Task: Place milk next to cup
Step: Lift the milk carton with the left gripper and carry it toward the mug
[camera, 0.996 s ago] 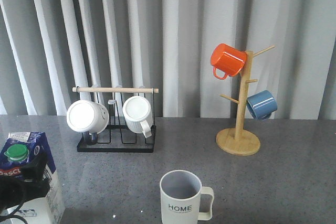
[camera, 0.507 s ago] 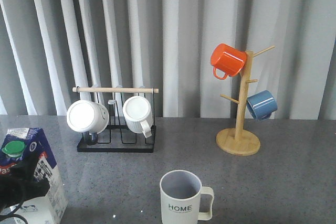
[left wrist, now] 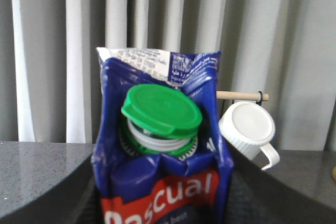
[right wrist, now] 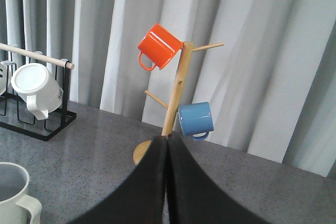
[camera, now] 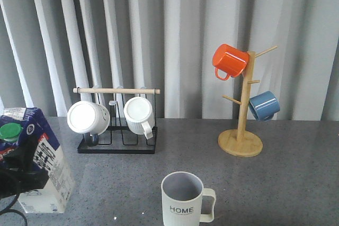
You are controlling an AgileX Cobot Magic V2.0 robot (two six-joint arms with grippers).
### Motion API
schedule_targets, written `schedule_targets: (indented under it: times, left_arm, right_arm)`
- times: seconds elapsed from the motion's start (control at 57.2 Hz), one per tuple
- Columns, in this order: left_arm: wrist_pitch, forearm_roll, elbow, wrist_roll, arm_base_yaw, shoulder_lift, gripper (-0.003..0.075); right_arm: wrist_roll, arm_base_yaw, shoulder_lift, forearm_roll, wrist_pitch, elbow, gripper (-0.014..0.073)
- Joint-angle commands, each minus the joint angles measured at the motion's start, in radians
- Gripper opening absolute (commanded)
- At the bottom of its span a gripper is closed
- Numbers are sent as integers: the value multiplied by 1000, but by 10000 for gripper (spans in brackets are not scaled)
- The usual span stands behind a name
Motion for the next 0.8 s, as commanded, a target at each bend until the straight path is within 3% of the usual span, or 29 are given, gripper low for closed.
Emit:
schedule_targets:
  times: [0.0,0.367,0.787]
  left_arm:
    - [-55,-5,-28,8,-36,-25,83]
    - [-34,-74,-75,7,-182,-2,83]
    - [60,-75,-75,1,-201,-3,83]
  right_arm:
    - [4,-4,5,5,-49,-28,-6]
    - [4,-4,5,5,-49,-28,-6]
    - [4,-4,5,5,-47,-28,-6]
